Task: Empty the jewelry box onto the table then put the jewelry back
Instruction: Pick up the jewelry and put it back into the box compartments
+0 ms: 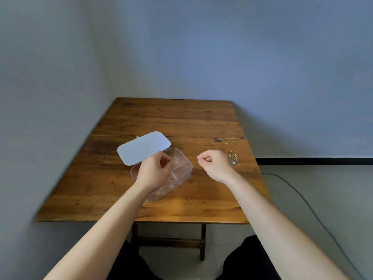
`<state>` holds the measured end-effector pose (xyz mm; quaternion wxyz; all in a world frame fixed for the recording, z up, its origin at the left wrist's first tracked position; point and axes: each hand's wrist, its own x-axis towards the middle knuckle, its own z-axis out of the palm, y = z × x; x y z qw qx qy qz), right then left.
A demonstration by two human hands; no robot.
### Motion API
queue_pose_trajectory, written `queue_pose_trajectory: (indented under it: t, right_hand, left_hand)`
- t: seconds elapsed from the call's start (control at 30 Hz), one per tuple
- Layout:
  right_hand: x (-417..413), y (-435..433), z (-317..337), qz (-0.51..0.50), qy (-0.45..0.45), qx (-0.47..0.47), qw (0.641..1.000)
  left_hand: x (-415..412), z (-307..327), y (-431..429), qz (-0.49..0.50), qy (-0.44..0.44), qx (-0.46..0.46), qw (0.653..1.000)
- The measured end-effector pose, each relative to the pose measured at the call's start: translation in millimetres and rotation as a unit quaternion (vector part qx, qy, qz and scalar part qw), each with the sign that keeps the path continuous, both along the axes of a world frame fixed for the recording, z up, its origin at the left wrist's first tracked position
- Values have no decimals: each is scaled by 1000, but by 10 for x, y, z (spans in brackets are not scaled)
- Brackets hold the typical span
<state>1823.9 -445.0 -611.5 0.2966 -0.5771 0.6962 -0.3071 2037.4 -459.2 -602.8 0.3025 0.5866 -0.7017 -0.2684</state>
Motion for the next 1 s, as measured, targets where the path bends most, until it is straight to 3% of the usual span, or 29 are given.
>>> queue_pose_trajectory:
  t: [0.23, 0.47, 0.6, 0.73, 1.0]
  right_hand:
    - [-754, 43, -372, -107, 40, 39, 993]
    - [-1158, -142, -780, -127, 74, 48, 988]
    - [-1204, -360, -862, -107, 169, 74, 977]
    - [-1183, -411, -891, -91, 296, 10, 951]
    - [-1240, -167, -868, -70, 196, -143, 967]
  left_hand:
    - [-800, -97, -301, -131, -139, -45, 981]
    - [-1343, -279, -779, -217, -315, 82, 920]
    - [-1518, -422, -937, -200, -329, 97, 918]
    - [-1620, -525, -1043, -208, -361, 83, 905]
    - [-1419, -494, -945, -279, -352, 51, 892]
